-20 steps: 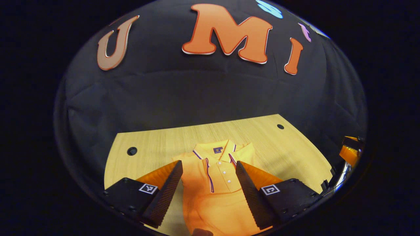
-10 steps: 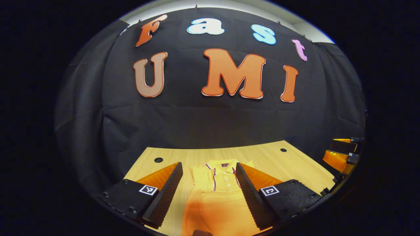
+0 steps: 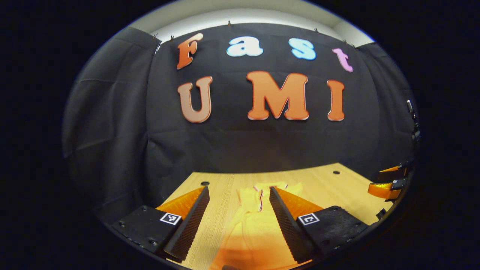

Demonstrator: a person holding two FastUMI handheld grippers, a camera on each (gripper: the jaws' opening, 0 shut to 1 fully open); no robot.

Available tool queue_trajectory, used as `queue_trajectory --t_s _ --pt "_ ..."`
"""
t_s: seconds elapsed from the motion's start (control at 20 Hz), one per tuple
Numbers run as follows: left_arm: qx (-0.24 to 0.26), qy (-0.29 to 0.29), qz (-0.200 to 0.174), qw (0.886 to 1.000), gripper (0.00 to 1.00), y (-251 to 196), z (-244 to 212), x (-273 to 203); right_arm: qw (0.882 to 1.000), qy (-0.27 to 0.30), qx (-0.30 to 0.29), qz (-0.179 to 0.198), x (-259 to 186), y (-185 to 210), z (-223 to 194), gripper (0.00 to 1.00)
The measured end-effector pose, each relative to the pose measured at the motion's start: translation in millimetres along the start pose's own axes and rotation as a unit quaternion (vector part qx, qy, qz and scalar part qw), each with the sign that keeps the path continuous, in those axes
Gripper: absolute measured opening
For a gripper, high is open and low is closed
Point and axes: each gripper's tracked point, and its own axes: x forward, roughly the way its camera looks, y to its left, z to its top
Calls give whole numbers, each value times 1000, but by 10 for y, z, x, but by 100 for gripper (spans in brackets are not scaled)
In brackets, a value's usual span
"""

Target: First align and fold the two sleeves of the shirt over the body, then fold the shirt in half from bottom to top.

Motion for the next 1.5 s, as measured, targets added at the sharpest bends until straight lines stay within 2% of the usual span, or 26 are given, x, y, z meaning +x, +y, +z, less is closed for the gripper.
queue_trajectory --t_s 0.15,0.35,0.45,0.65,0.7,0.9,1.1,1.2,1.25,1.35,1.5 --pt "-15 77 -8 997 98 -10 -471 -1 998 57 10 18 3 37 -411 99" --pt "-4 182 -9 983 98 59 -1175 -62 991 129 12 36 -12 135 -922 99" --pt "5 238 -15 971 98 122 -1560 -128 986 160 6 33 1 171 -1204 99" --pt "24 316 -24 948 98 240 -1959 -171 976 217 10 35 -53 305 -1625 99" --pt "20 345 -27 938 98 247 -2131 -271 972 233 11 34 -58 319 -1738 99" --pt "13 421 -29 907 98 315 -2375 -405 956 291 30 27 -82 333 -2084 99" --pt "8 466 -33 884 98 367 -2521 -454 943 329 38 17 -130 334 -2244 99" --pt "-4 480 -37 876 99 345 -2555 -428 937 347 36 6 -134 301 -2313 99" --pt "-6 479 -40 877 99 331 -2560 -367 932 361 40 -4 -158 270 -2357 99" --pt "-1 493 -39 869 98 343 -2594 -334 926 372 57 -6 -134 308 -2377 99" --pt "12 515 -50 856 98 300 -2644 -286 919 392 52 -11 -124 295 -2429 99"
